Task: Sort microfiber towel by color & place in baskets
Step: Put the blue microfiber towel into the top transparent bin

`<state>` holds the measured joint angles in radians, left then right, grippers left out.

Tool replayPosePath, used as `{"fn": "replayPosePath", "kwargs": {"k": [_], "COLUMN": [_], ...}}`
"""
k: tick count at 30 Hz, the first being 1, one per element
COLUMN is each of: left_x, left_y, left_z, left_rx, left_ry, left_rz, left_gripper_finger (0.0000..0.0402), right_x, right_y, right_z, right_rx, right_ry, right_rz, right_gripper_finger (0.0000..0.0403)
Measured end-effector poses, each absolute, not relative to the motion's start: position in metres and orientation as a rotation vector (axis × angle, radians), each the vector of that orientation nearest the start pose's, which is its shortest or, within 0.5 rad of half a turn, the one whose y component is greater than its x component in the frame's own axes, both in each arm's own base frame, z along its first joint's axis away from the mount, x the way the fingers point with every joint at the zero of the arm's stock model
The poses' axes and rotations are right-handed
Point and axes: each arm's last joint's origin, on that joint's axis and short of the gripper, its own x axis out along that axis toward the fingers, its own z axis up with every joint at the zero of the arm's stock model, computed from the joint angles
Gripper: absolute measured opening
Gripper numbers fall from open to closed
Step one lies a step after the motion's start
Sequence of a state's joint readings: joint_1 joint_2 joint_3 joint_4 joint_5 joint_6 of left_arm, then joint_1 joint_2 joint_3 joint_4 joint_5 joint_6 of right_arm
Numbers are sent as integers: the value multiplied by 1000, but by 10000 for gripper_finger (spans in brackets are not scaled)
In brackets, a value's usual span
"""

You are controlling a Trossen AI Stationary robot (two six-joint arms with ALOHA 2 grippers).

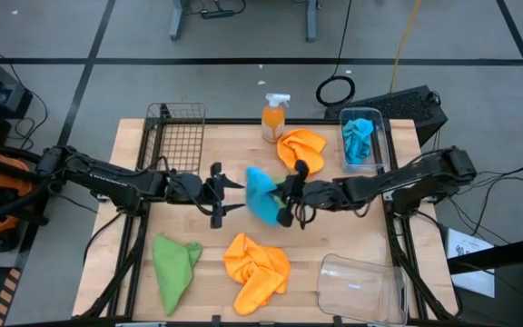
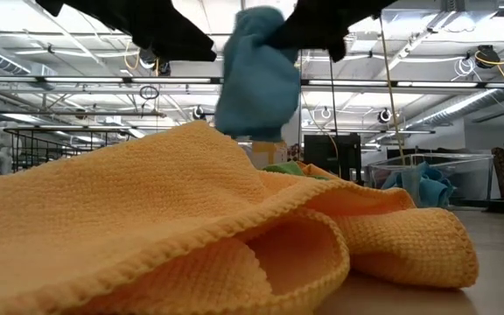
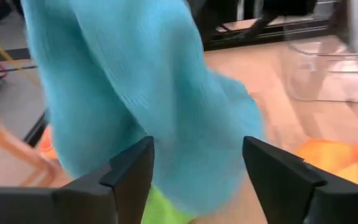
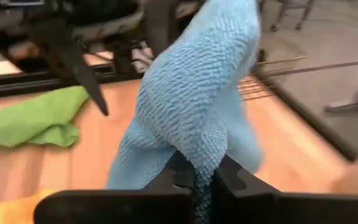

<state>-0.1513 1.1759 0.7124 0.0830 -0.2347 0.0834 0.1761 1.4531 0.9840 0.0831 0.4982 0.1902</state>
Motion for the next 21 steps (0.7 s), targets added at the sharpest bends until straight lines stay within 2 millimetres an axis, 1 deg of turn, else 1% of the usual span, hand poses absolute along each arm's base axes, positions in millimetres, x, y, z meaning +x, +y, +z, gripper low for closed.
{"fn": "replayPosePath", "kwargs": {"k": [4,8,17,21], "left_x": [251,251,251,251], "left_y": [-30,-28,-26,-26], "left_z": [254,254,254,254], "left_rx": [167,169,168,165], "left_ry": [397,400,403,403], "left_rz": [105,126,133,133], "left_gripper_finger": [260,260,260,261], "right_x": [296,272,220,202], "right_y": [37,30,11,-3], "right_z": [295,313,334,340], "right_rx": [46,23,-99,-120], "right_ry": [320,310,325,342], "right_rz": [-418,-515,-885,-982], "right_gripper_finger": [3,3,2,2]}}
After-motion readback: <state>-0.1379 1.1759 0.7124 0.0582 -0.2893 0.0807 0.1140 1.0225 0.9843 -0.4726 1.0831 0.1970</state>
